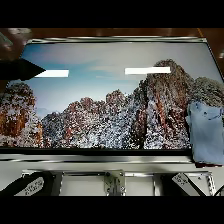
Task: Fold the shirts.
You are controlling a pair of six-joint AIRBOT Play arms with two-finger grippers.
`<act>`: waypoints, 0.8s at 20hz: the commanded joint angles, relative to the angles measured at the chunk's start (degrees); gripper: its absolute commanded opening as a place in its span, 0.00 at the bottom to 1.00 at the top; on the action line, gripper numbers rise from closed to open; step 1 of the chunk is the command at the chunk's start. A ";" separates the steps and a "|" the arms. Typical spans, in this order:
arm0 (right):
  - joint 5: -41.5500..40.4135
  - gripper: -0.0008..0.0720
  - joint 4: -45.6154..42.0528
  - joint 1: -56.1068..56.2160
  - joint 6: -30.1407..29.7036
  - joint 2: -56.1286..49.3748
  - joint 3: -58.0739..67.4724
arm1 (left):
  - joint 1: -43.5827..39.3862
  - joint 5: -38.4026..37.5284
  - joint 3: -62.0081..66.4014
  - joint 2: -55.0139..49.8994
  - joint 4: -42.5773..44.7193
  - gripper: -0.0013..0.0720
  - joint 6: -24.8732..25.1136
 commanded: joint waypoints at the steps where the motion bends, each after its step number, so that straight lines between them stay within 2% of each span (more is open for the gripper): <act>1: -10.54 0.71 10.19 4.74 -1.49 0.79 12.61 | -8.94 -2.40 0.04 -2.14 22.64 0.06 -9.35; 2: -12.59 0.74 14.58 9.05 -4.87 1.42 14.01 | -13.07 -5.07 0.07 -3.80 29.46 0.06 -11.61; 3: -12.44 0.90 16.50 14.23 -8.52 1.64 14.10 | -17.97 -9.86 0.07 -6.16 37.07 0.07 -13.33; 4: -10.12 0.91 15.04 20.68 -9.18 1.03 13.99 | -22.47 -14.86 0.04 -9.09 42.86 0.10 -13.44; 5: -6.64 0.91 11.65 26.32 -7.72 -0.44 13.94 | -25.68 -17.00 0.04 -11.74 44.85 0.47 -13.44; 6: -2.43 0.91 7.34 30.97 -3.34 -2.71 13.94 | -27.78 -16.52 0.04 -13.46 43.95 0.58 -13.14; 8: 5.79 0.93 5.73 35.58 -1.77 -7.15 13.94 | -29.29 -8.92 0.04 -13.75 39.47 0.60 -15.10; 9: 7.82 0.93 5.81 36.76 -1.77 -8.74 13.94 | -28.92 -5.73 0.07 -13.31 38.12 0.67 -16.96; 16: 8.68 0.93 6.29 39.98 -1.68 -10.23 13.97 | -26.82 -8.11 0.02 -13.20 38.14 0.66 -17.25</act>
